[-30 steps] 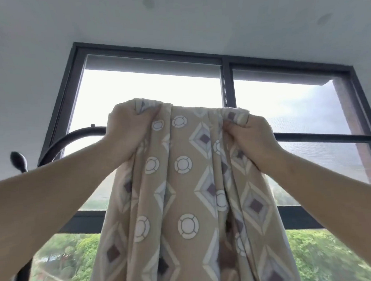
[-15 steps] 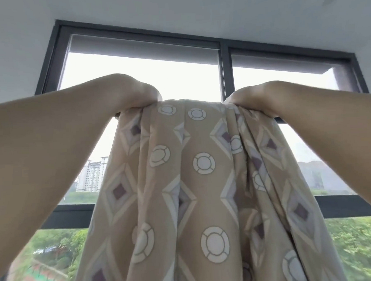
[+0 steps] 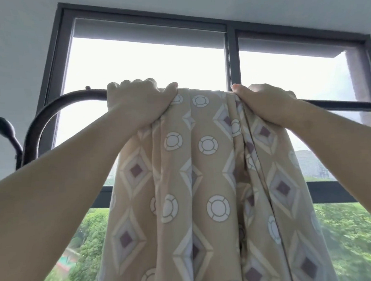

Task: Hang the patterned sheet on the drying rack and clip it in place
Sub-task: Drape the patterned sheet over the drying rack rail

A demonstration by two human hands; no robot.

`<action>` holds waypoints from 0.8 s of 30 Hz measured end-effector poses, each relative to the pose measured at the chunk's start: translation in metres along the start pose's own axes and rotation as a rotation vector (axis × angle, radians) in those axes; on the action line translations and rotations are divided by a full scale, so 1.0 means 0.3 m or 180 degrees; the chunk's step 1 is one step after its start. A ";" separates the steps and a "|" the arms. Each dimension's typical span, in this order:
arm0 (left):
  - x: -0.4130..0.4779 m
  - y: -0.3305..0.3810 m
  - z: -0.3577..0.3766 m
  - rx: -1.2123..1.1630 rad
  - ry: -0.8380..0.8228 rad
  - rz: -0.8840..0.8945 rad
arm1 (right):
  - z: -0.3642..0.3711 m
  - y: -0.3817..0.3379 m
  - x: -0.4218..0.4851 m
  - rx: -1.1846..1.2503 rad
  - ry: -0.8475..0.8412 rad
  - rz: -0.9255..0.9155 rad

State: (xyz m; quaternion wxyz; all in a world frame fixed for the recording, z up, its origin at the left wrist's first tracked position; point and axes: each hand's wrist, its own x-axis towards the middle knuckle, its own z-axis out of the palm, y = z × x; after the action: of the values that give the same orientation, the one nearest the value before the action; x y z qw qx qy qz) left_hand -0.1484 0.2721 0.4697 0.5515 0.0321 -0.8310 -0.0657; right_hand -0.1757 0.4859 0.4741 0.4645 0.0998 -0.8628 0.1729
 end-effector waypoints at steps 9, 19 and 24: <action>-0.211 0.020 0.103 -0.1494 0.0059 -0.0195 | 0.129 0.008 -0.191 0.1120 0.0221 -0.0190; -0.165 0.063 0.046 -0.0122 -0.0024 0.1085 | 0.086 -0.004 -0.212 0.2061 0.0523 0.0035; -0.073 0.116 -0.013 -0.0475 -0.0532 0.0724 | 0.064 -0.026 -0.199 0.1607 0.0396 0.0296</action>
State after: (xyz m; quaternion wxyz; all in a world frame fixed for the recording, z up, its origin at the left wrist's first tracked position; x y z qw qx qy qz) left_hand -0.1358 0.3091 0.4564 0.4852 -0.1088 -0.8650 -0.0668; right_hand -0.1550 0.4719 0.4161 0.4686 0.1619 -0.7658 0.4096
